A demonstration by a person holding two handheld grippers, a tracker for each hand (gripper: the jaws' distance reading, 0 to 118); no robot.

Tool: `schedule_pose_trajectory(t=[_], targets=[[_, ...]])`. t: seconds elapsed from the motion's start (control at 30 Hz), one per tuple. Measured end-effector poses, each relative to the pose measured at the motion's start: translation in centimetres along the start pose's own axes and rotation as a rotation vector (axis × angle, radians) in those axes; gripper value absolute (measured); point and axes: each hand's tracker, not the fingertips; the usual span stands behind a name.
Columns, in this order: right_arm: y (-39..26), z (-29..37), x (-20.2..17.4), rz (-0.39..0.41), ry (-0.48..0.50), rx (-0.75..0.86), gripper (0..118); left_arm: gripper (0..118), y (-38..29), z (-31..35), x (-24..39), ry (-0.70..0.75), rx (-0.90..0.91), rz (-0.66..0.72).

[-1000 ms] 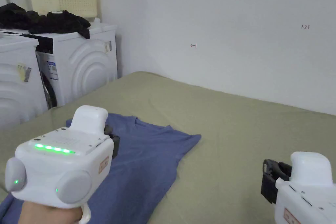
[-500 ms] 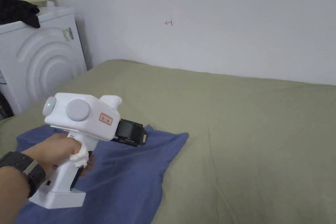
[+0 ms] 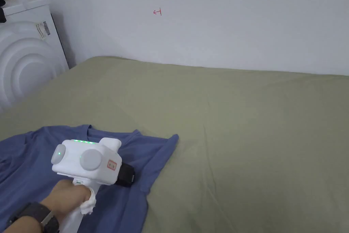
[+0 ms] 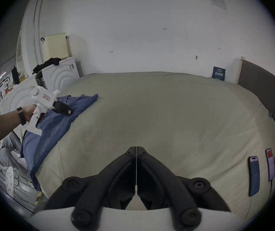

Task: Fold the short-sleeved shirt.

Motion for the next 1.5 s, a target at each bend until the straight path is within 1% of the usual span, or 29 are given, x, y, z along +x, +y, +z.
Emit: schedule_pose_trajectory(t=[0.03,0.07,0.13,0.17,0.2,0.3,0.33,0.43,0.47,0.53,0.57,0.6,0.67,0.87,0.97,1.07,1.13,1.2,1.23,1.27,1.3,1.33,1.37,1.43,1.47,1.5], targets=[[0.0,0.0,-0.1,-0.001,0.004,0.001,3,4,0.1,-0.7,-1.2,-0.094,0.023,0.024],[-0.1,0.1,-0.1,-0.002,0.006,0.001,3,4,0.7,-1.8,-2.6,-0.143,0.019,0.046],[-0.3,0.4,-0.3,0.003,0.013,0.002,3,4,1.4,-2.1,-4.2,-0.121,0.014,0.064],[-0.3,0.5,-0.3,0.003,0.016,0.005,3,4,1.8,-2.2,-4.9,-0.142,0.022,0.067],[-0.4,0.7,-0.4,0.002,0.017,0.006,3,4,0.7,-0.8,-3.1,-0.099,0.071,0.049],[-0.3,1.3,-0.4,-0.001,0.022,0.0,3,4,1.8,1.2,-3.2,-0.131,0.148,0.065],[-0.3,1.5,-0.3,-0.002,0.027,0.002,3,4,0.8,4.9,1.1,-0.115,0.16,0.023],[-0.2,2.1,-0.2,-0.019,0.03,0.013,3,4,1.0,7.1,5.2,-0.112,0.185,-0.081],[-0.1,2.4,0.0,-0.037,0.042,0.025,3,4,2.4,7.8,5.2,-0.155,0.211,-0.081],[-0.2,3.1,0.3,-0.068,0.055,0.034,3,4,3.4,8.7,8.3,-0.255,0.234,-0.059],[-0.2,3.5,0.5,-0.074,0.056,0.036,3,4,4.8,8.3,8.9,-0.314,0.227,-0.052],[-0.2,3.9,0.7,-0.076,0.055,0.038,3,4,6.4,7.6,9.3,-0.347,0.227,-0.073],[-0.4,5.0,1.2,-0.075,0.046,0.05,3,4,8.0,7.7,14.1,-0.363,0.237,-0.146],[-1.2,8.7,4.1,-0.11,-0.021,0.083,3,4,11.8,8.8,30.4,-0.645,0.239,-0.373],[-2.0,10.1,5.5,-0.123,-0.063,0.072,3,4,11.5,10.4,39.1,-0.782,0.219,-0.493],[-2.9,11.3,6.6,-0.148,-0.087,0.069,3,4,9.8,11.1,45.8,-0.879,0.168,-0.581],[-3.4,12.2,7.2,-0.157,-0.11,0.07,3,4,8.0,11.1,49.5,-0.9,0.14,-0.643],[-3.9,13.0,7.7,-0.166,-0.123,0.07,3,4,6.6,10.1,52.0,-0.876,0.104,-0.663],[-4.1,13.2,7.9,-0.17,-0.129,0.067,3,8,6.0,9.3,52.7,-0.86,0.088,-0.658],[-4.3,13.5,8.1,-0.175,-0.134,0.067,3,26,5.3,8.7,53.1,-0.826,0.079,-0.643],[-4.4,13.8,8.3,-0.18,-0.139,0.07,3,80,5.1,8.0,53.1,-0.825,0.085,-0.628],[-4.5,13.9,8.4,-0.184,-0.141,0.073,3,113,5.1,7.4,52.7,-0.79,0.09,-0.577],[-4.6,14.1,8.5,-0.188,-0.143,0.077,3,118,5.3,7.0,52.1,-0.759,0.099,-0.517],[-4.6,14.0,8.4,-0.192,-0.141,0.078,3,118,5.8,6.7,50.1,-0.693,0.098,-0.381],[-4.5,13.9,8.3,-0.193,-0.14,0.072,3,118,6.3,6.9,48.4,-0.696,0.081,-0.312],[-4.5,14.0,8.3,-0.191,-0.133,0.072,3,118,6.6,7.6,46.6,-0.736,0.123,-0.232]])
